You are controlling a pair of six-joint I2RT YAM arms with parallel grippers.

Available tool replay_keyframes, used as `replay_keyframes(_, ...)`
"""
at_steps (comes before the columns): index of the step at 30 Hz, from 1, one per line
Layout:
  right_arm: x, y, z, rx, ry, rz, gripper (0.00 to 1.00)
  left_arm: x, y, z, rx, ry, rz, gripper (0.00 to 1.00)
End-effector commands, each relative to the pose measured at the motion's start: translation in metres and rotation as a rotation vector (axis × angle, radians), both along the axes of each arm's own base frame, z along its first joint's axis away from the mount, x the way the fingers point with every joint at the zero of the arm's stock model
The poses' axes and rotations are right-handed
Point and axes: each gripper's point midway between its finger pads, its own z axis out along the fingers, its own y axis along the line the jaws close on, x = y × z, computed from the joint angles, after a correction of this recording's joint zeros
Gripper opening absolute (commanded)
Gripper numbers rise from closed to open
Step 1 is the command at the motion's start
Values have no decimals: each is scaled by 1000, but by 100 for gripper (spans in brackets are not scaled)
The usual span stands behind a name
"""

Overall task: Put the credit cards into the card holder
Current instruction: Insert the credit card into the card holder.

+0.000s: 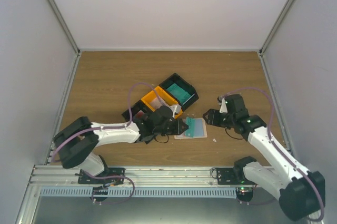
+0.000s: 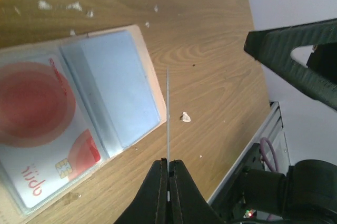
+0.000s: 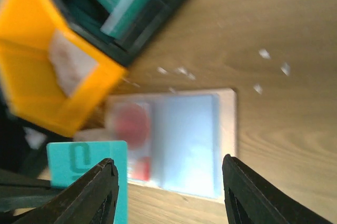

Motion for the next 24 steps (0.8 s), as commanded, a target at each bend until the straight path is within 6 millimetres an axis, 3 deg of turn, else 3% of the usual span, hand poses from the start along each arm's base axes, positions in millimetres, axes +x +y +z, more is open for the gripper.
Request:
replay_keyframes(1, -14, -19, -37, -221, 139, -54, 55, 11, -18, -5, -80, -27, 94, 0)
replay_keyframes(6, -22, -4, -64, -308, 201, -19, 58, 8, -10, -23, -71, 1, 139, 0)
replay_keyframes(15, -24, 10, -94, -361, 250, 41, 59, 3, -7, -48, -54, 59, 134, 0)
replay_keyframes(24, -24, 8, -114, -421, 289, 60, 58, 19, 8, -48, -41, 56, 219, 0)
